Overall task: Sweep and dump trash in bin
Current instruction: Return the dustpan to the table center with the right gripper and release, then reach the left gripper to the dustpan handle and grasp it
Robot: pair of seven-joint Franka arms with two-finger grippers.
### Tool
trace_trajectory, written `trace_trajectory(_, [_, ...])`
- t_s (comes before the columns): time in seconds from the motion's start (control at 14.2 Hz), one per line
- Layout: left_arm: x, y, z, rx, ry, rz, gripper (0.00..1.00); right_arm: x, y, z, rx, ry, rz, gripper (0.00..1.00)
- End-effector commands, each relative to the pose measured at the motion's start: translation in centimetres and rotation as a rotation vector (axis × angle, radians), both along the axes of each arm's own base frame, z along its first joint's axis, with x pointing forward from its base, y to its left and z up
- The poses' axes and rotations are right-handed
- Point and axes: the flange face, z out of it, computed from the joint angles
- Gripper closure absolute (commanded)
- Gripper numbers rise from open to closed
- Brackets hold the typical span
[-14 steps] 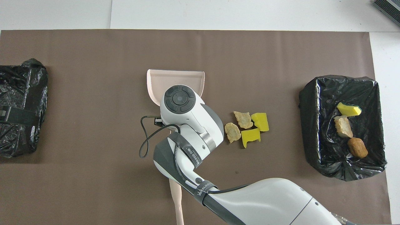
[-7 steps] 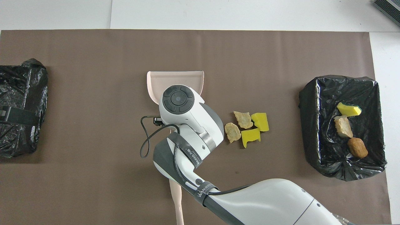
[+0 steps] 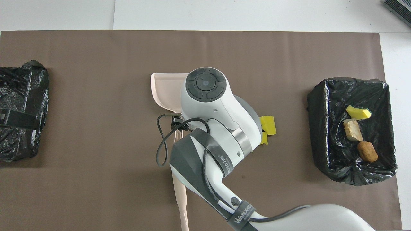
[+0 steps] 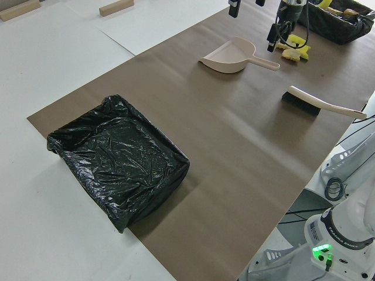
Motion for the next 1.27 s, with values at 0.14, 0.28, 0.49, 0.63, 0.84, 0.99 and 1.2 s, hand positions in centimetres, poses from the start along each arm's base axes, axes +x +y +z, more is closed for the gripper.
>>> trace_trajectory(0.14, [0.5,-1.8,-1.0,0.01,-0.031,-0.007,0.0,-11.9,-0.5,0.6,-0.011,0.092,0.076,0.0])
trace_trajectory(0.28, [1.3,-2.7,-1.5,0.004,-0.053,-0.008,0.0,-16.7,-1.0,-0.8,-0.003,0.127,0.085,0.0])
trace_trajectory(0.49, [2.2,-5.2,-3.5,-0.004,-0.08,0.003,0.0,-24.8,-0.7,-2.6,0.047,0.125,0.117,0.0])
trace_trajectory(0.63, [3.4,-7.1,-5.8,-0.011,-0.084,0.004,0.0,-28.0,0.6,-4.3,0.039,0.118,0.171,0.0])
trace_trajectory(0.84, [5.2,-11.8,-9.4,-0.032,-0.084,0.031,0.0,-29.4,2.1,-7.6,0.051,0.091,0.197,0.0])
trace_trajectory(0.99, [6.1,-14.1,-12.0,-0.047,-0.082,0.04,0.0,-28.5,3.2,-9.9,0.07,0.073,0.173,0.0])
trace_trajectory(1.2, [5.9,-17.2,-15.2,-0.059,-0.086,0.057,0.0,-29.7,5.2,-12.8,0.072,0.067,0.164,0.0])
